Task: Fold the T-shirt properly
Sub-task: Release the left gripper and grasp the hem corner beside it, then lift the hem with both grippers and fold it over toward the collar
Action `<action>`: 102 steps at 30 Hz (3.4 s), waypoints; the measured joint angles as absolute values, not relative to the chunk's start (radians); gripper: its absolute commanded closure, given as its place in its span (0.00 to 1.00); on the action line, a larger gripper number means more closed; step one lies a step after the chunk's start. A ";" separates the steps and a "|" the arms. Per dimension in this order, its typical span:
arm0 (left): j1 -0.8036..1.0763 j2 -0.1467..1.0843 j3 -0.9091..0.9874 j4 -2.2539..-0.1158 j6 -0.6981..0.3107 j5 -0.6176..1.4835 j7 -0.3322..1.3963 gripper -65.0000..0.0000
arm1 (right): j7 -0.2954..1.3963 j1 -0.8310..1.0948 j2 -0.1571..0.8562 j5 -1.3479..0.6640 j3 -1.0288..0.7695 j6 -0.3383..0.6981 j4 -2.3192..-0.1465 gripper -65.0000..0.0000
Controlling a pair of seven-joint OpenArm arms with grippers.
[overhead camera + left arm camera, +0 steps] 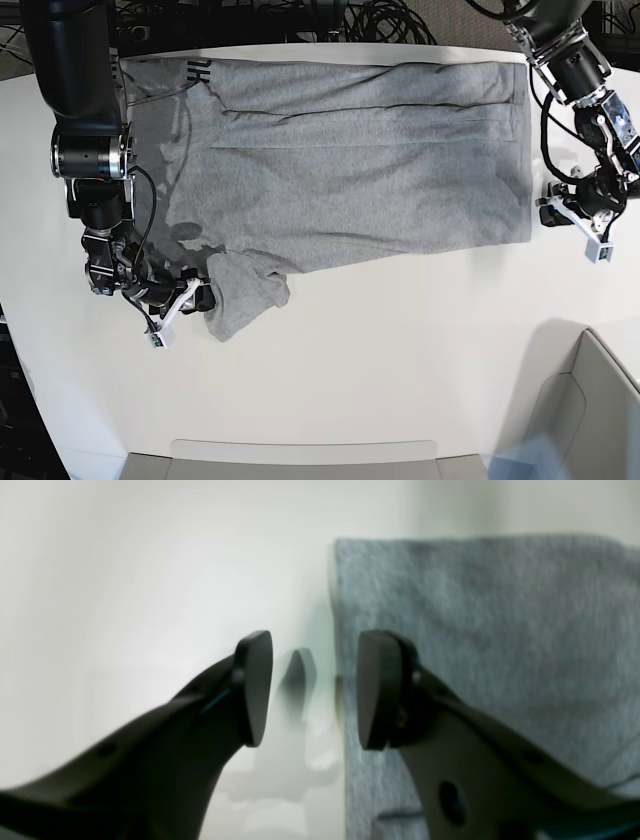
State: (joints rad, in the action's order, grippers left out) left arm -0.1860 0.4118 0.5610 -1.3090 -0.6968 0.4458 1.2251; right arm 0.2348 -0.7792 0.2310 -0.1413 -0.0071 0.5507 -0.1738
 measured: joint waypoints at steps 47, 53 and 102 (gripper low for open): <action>-0.302 0.477 0.286 -0.871 -0.704 0.520 0.948 1.00 | 0.272 -0.877 0.221 -0.104 0.001 0.549 -0.168 1.00; -0.326 0.467 0.349 -0.867 -0.705 0.499 0.989 1.00 | 0.270 -0.900 0.218 -0.104 0.001 0.549 -0.168 1.00; -0.064 0.406 0.443 -1.497 -0.697 0.461 1.191 1.00 | 0.729 -0.376 0.249 -0.229 -0.134 0.551 -1.194 1.00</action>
